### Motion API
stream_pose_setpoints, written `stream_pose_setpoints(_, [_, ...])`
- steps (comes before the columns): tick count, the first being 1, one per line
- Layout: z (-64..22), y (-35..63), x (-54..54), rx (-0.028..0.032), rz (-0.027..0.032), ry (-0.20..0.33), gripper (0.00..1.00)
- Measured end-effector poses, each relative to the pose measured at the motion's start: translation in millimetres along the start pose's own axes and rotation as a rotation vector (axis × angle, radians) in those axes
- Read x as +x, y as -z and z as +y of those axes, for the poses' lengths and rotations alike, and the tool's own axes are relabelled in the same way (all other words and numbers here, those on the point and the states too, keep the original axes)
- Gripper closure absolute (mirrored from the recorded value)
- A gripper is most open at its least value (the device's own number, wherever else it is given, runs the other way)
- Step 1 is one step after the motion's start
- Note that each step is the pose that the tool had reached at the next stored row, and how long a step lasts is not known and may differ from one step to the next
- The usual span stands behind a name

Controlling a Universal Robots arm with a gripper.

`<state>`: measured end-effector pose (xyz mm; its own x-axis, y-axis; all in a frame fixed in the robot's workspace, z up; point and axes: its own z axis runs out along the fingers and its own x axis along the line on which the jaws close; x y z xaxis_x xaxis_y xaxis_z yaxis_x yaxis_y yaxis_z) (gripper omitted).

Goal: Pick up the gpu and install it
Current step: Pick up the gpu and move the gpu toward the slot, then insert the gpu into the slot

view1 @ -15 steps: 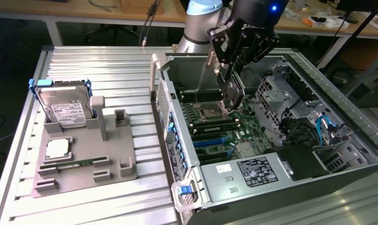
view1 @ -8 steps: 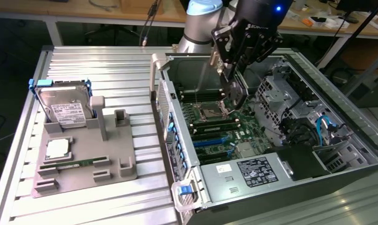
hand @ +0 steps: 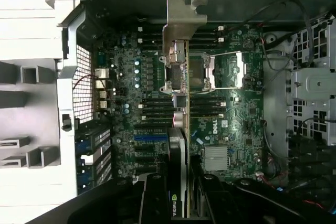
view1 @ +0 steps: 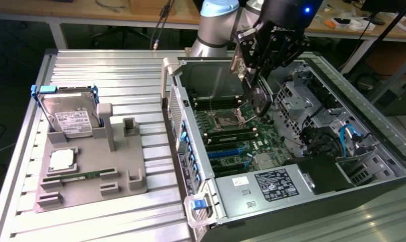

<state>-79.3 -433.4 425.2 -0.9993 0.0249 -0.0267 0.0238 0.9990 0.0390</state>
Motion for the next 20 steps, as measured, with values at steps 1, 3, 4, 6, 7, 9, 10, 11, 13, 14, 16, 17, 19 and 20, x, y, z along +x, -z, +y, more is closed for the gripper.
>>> stream_pose_setpoints(1, [0.1, -0.1, -2.0, 0.0, 0.0, 0.0, 0.73])
stream_pose_setpoints(3, [0.1, -0.2, -5.9, 0.0, 0.0, 0.001, 0.73])
stream_pose_setpoints(4, [0.2, -0.2, -7.9, 0.0, 0.0001, 0.001, 0.73])
stream_pose_setpoints(6, [0.3, -0.3, -12.0, -0.0001, 0.0001, 0.002, 0.73])
stream_pose_setpoints(7, [0.3, -0.4, -13.8, -0.0001, 0.0001, 0.002, 0.73])
stream_pose_setpoints(9, [0.3, -0.4, -16.3, -0.0001, 0.0001, 0.003, 0.73])
stream_pose_setpoints(10, [0.3, -0.5, -16.2, -0.0002, 0.0001, 0.003, 0.73])
stream_pose_setpoints(11, [0.3, -0.5, -16.3, -0.0001, 0.0001, 0.003, 0.73])
stream_pose_setpoints(13, [0.4, -0.5, -16.3, -0.0001, 0.0001, 0.003, 0.73])
stream_pose_setpoints(14, [0.4, -0.5, -16.3, -0.0001, 0.0001, 0.003, 0.73])
stream_pose_setpoints(16, [0.4, -0.5, -16.3, -0.0001, 0.0001, 0.003, 0.73])
stream_pose_setpoints(17, [0.4, -0.5, -16.3, -0.0001, 0.0001, 0.003, 0.73])
stream_pose_setpoints(19, [0.4, -0.5, -16.3, -0.0001, 0.0001, 0.003, 0.73])
stream_pose_setpoints(20, [0.4, -0.4, -16.3, 0.0, 0.0001, 0.003, 0.73])
